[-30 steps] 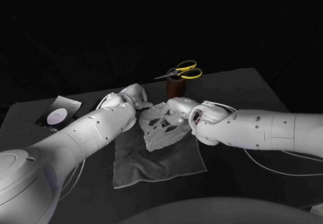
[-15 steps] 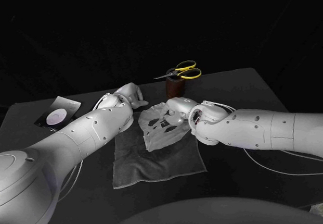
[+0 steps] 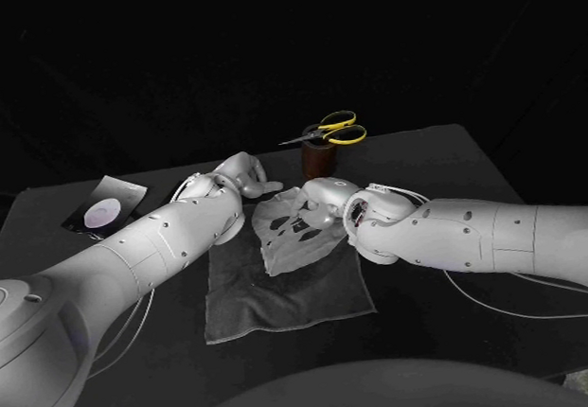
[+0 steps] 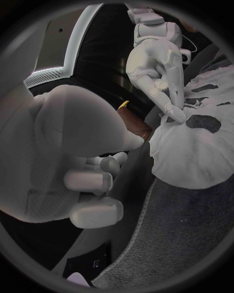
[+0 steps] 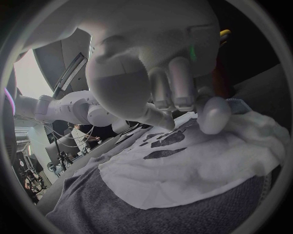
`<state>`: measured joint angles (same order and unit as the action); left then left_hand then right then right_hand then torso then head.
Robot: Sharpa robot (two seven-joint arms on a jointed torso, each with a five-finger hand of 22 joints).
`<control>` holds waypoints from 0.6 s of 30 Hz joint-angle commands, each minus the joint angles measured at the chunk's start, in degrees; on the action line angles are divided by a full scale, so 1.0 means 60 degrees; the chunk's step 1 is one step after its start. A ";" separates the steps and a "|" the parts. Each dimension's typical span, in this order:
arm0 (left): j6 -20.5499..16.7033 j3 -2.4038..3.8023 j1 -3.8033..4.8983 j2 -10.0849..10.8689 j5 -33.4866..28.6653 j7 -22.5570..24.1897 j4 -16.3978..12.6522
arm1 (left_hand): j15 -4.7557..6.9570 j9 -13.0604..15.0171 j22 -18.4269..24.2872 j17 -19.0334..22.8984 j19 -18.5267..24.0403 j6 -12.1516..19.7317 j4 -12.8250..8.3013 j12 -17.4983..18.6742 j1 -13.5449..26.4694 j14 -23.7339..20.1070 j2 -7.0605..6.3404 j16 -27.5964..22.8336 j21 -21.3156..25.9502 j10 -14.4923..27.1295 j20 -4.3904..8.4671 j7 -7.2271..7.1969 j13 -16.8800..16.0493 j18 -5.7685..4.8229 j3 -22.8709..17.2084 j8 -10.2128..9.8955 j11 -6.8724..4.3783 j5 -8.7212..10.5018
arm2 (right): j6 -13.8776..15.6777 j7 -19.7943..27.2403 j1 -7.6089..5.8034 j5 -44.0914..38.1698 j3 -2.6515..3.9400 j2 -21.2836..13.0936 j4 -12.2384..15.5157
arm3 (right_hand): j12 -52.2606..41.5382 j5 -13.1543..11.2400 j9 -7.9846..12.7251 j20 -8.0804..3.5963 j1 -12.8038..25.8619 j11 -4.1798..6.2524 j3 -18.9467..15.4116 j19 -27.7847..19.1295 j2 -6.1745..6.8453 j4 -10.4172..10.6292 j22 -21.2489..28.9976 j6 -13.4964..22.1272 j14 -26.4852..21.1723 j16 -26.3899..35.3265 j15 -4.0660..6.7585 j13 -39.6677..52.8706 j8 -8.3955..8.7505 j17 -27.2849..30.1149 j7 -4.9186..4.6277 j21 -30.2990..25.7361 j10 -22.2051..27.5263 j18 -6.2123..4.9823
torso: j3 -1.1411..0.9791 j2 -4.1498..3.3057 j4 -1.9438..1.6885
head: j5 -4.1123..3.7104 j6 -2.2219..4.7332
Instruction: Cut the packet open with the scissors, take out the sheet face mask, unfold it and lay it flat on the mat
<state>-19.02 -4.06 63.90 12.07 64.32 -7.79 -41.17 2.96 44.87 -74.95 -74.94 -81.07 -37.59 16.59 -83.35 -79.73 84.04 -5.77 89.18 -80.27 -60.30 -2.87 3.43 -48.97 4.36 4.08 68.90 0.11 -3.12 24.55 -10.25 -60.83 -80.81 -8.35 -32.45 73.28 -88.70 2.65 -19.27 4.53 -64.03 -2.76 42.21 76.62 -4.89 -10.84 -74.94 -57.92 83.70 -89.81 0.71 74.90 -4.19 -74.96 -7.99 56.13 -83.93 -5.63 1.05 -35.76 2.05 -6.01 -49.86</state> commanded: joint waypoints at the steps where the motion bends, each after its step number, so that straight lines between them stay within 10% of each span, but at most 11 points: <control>1: 0.0484 0.0010 -0.0006 0.0017 -0.0135 0.0159 -0.0122 | 0.0020 0.0077 -0.0448 -0.1837 0.0071 0.0027 -0.0026 0.0047 -0.0248 0.0716 -0.0239 0.0008 0.0059 0.0082 0.0011 0.0029 0.0013 -0.0102 0.0177 0.0094 -0.0008 0.0058 | -0.0277 -0.0153 0.0030 -0.0115 -0.0021 -0.0027 -0.0025 | -0.0033 0.0018 -0.0014 0.0029 0.0041 -0.0082 0.0075 -0.0065 0.0036 0.0006 -0.1031 -0.0003 0.1049 -0.0032 -0.0013 0.2390 -0.0028 -0.2507 -0.0043 -0.0050 -0.0961 -0.0170 | 0.0000 -0.0007 0.0006 | 0.0027 0.0002; 18: 0.0671 -0.0009 -0.0095 -0.0117 0.0436 -0.0085 0.0154 | 0.0024 0.0185 -0.0480 -0.1894 0.0052 0.0051 -0.0083 -0.0012 -0.1076 0.0736 -0.0207 0.0019 0.0039 -0.0037 0.0012 0.0026 -0.0200 -0.0111 0.0345 0.0143 -0.0013 0.0056 | -0.0341 -0.0165 0.0034 -0.0121 -0.0021 0.0010 -0.0065 | -0.0025 0.0018 -0.0017 0.0030 0.0038 -0.0087 0.0104 -0.0070 0.0057 0.0015 -0.1030 -0.0027 0.1049 -0.0032 -0.0018 0.2384 -0.0041 -0.2507 -0.0049 -0.0049 -0.0958 -0.0169 | -0.0032 -0.0008 0.0025 | 0.0055 -0.0004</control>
<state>-15.99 -4.13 63.32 11.53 65.75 -7.96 -40.36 2.95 45.89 -74.94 -74.94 -81.07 -37.59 16.05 -83.32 -85.58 84.04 -7.16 89.12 -80.02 -60.30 -2.87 3.43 -50.08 4.36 5.85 69.57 0.11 -3.12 24.45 -10.22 -60.85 -80.89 -8.29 -32.31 73.17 -88.70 2.65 -19.34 4.73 -64.03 -2.90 42.61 76.42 -4.89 -10.76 -74.91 -57.93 83.70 -89.79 0.71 74.95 -4.19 -74.91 -7.95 56.13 -84.07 -5.63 0.93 -35.84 2.22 -5.61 -49.87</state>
